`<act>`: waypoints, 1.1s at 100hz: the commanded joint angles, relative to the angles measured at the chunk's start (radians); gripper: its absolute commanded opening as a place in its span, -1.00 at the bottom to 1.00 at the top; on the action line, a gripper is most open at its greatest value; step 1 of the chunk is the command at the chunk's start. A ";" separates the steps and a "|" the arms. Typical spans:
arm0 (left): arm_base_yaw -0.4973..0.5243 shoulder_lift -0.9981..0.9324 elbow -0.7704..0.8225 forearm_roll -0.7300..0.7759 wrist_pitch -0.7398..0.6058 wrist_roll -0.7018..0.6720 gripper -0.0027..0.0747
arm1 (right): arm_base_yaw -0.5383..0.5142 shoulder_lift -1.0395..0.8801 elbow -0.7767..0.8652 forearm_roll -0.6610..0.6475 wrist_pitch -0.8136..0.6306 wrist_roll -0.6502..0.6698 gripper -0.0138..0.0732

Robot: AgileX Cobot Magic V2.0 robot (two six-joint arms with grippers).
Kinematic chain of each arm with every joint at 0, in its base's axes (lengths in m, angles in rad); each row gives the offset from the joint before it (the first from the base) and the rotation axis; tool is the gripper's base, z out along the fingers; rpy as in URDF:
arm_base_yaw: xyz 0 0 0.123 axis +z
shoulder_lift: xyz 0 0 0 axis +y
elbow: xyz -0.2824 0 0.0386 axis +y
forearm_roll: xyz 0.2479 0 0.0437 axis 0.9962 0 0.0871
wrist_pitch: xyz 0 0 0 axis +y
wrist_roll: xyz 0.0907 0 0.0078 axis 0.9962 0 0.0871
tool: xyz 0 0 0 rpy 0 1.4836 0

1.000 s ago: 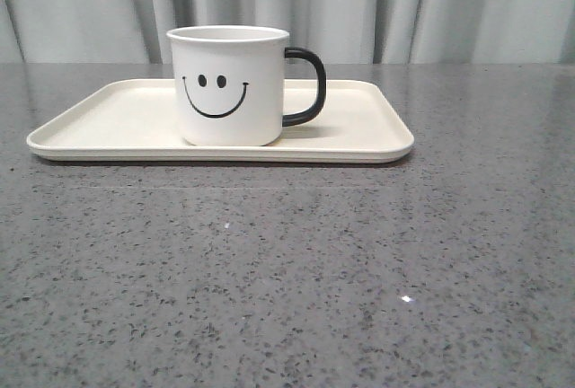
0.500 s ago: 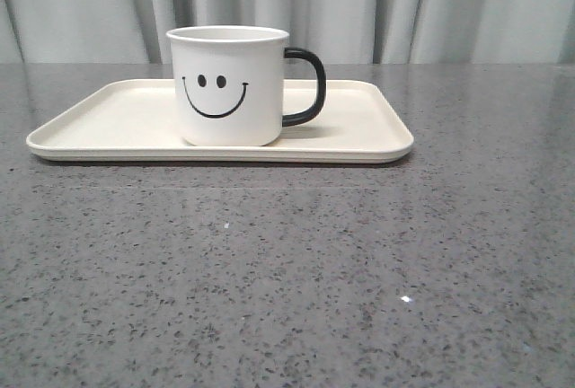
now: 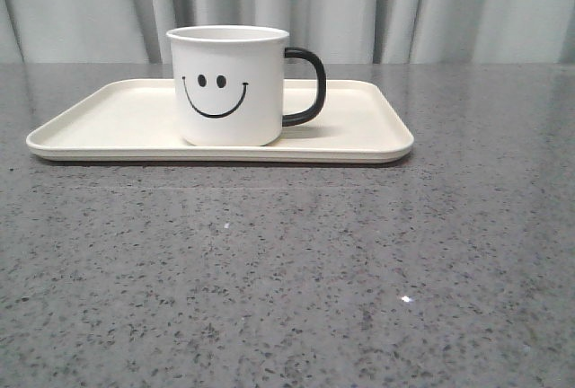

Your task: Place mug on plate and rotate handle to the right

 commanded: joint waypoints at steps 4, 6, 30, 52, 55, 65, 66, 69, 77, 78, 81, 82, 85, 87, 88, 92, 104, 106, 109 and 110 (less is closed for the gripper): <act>0.001 -0.029 0.010 -0.001 -0.087 -0.001 -0.98 | -0.006 -0.020 0.002 0.011 -0.146 -0.007 -0.82; 0.001 -0.029 0.010 -0.001 -0.087 -0.001 -0.98 | -0.006 -0.020 0.012 0.011 -0.155 -0.007 -0.82; 0.001 -0.029 0.010 -0.001 -0.087 -0.001 -0.98 | -0.007 -0.020 0.039 0.011 -0.163 -0.012 -0.82; 0.001 -0.029 0.010 -0.001 -0.087 -0.001 -0.98 | -0.007 -0.020 0.039 0.011 -0.152 -0.012 -0.82; 0.001 -0.029 0.010 -0.001 -0.087 -0.001 -0.98 | -0.007 -0.020 0.039 0.011 -0.152 -0.012 -0.82; 0.001 -0.029 0.010 -0.001 -0.087 -0.001 -0.98 | -0.007 -0.020 0.039 0.011 -0.151 -0.012 -0.82; 0.001 -0.029 0.010 -0.001 -0.087 -0.001 -0.98 | -0.007 -0.020 0.039 0.011 -0.151 -0.012 -0.82; 0.001 -0.029 0.010 -0.001 -0.087 -0.001 -0.98 | -0.007 -0.020 0.039 0.011 -0.151 -0.012 -0.82; 0.001 -0.029 0.010 -0.001 -0.087 -0.001 -0.98 | -0.007 -0.020 0.039 0.011 -0.151 -0.012 -0.82; 0.001 -0.029 0.010 -0.001 -0.087 -0.001 -0.98 | -0.007 -0.020 0.039 0.011 -0.151 -0.012 -0.82; 0.001 -0.029 0.010 -0.001 -0.087 -0.001 -0.98 | -0.007 -0.020 0.039 0.012 -0.151 -0.012 -0.82; 0.001 -0.029 0.010 -0.001 -0.087 -0.001 -0.98 | -0.007 -0.020 0.039 0.012 -0.151 -0.012 -0.82; 0.001 -0.029 0.010 -0.001 -0.087 -0.001 -0.98 | -0.007 -0.020 0.039 0.012 -0.151 -0.012 -0.82; 0.001 -0.029 0.010 -0.001 -0.087 -0.001 -0.98 | -0.007 -0.020 0.039 0.012 -0.151 -0.012 -0.82; 0.001 -0.029 0.010 -0.001 -0.087 -0.001 -0.98 | -0.007 -0.020 0.039 0.012 -0.151 -0.012 -0.82; 0.001 -0.029 0.010 -0.001 -0.087 -0.001 -0.98 | -0.007 -0.020 0.039 0.012 -0.151 -0.012 -0.82; 0.001 -0.029 0.010 -0.001 -0.087 -0.001 -0.98 | -0.007 -0.020 0.039 0.012 -0.151 -0.012 -0.82; 0.001 -0.029 0.010 -0.001 -0.087 -0.001 -0.98 | -0.007 -0.020 0.039 0.012 -0.151 -0.012 -0.82; 0.001 -0.029 0.010 -0.001 -0.087 -0.001 -0.98 | -0.007 -0.020 0.039 0.012 -0.151 -0.012 -0.82; 0.001 -0.029 0.010 -0.001 -0.087 -0.001 -0.98 | -0.007 -0.020 0.039 0.012 -0.151 -0.012 -0.82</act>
